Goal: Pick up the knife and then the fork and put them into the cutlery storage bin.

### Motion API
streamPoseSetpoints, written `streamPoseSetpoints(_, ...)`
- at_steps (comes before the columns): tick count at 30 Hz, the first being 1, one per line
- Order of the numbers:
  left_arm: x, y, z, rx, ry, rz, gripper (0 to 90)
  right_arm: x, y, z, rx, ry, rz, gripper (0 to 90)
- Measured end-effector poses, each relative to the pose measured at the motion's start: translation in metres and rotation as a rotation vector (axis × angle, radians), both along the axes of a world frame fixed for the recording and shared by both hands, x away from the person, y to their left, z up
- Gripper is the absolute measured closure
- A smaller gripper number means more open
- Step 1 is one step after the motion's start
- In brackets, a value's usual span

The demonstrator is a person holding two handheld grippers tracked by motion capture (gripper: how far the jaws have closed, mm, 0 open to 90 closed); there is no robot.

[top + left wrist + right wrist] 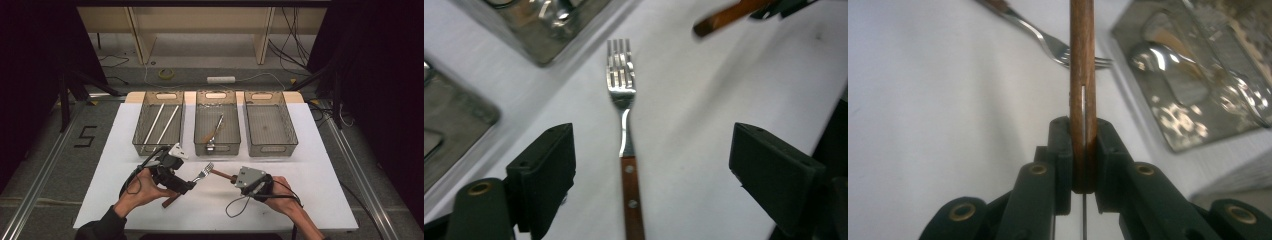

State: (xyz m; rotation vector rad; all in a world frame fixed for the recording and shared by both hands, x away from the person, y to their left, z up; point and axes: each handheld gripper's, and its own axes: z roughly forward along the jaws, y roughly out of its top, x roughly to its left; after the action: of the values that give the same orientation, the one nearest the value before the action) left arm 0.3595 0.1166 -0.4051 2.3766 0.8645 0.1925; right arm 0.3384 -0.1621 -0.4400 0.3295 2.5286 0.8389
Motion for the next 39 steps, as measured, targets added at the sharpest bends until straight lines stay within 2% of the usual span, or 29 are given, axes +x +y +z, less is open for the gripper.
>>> streamPoseSetpoints(2,-0.001,0.004,-0.004,-0.01,-0.01,0.015,18.0,0.004,-0.005,0.004,0.031,0.019,-0.029,81.3)
streamPoseSetpoints(4,-0.003,0.008,-0.007,-0.025,-0.027,0.03,17.7,0.009,-0.009,0.01,0.038,0.022,-0.051,81.3)
streamPoseSetpoints(10,-0.006,0.015,-0.011,-0.047,-0.038,0.043,17.5,0.028,-0.026,0.025,0.111,0.055,-0.154,81.3)
streamPoseSetpoints(17,-0.011,0.024,-0.02,-0.065,-0.054,0.066,17.5,0.056,-0.044,0.046,0.178,0.088,-0.258,81.2)
streamPoseSetpoints(22,-0.015,0.028,-0.021,-0.085,-0.078,0.081,17.2,0.081,-0.055,0.062,0.226,0.112,-0.315,81.3)
streamPoseSetpoints(25,-0.016,0.031,-0.019,-0.106,-0.091,0.092,17.0,0.096,-0.059,0.07,0.241,0.117,-0.349,81.2)
streamPoseSetpoints(28,-0.018,0.036,-0.02,-0.146,-0.096,0.109,16.9,0.112,-0.062,0.074,0.252,0.131,-0.383,81.3)
streamPoseSetpoints(33,-0.02,0.039,-0.021,-0.162,-0.109,0.113,16.9,0.135,-0.064,0.075,0.265,0.152,-0.437,81.2)
streamPoseSetpoints(39,-0.022,0.042,-0.021,-0.185,-0.127,0.12,17.0,0.157,-0.064,0.073,0.26,0.159,-0.497,81.2)
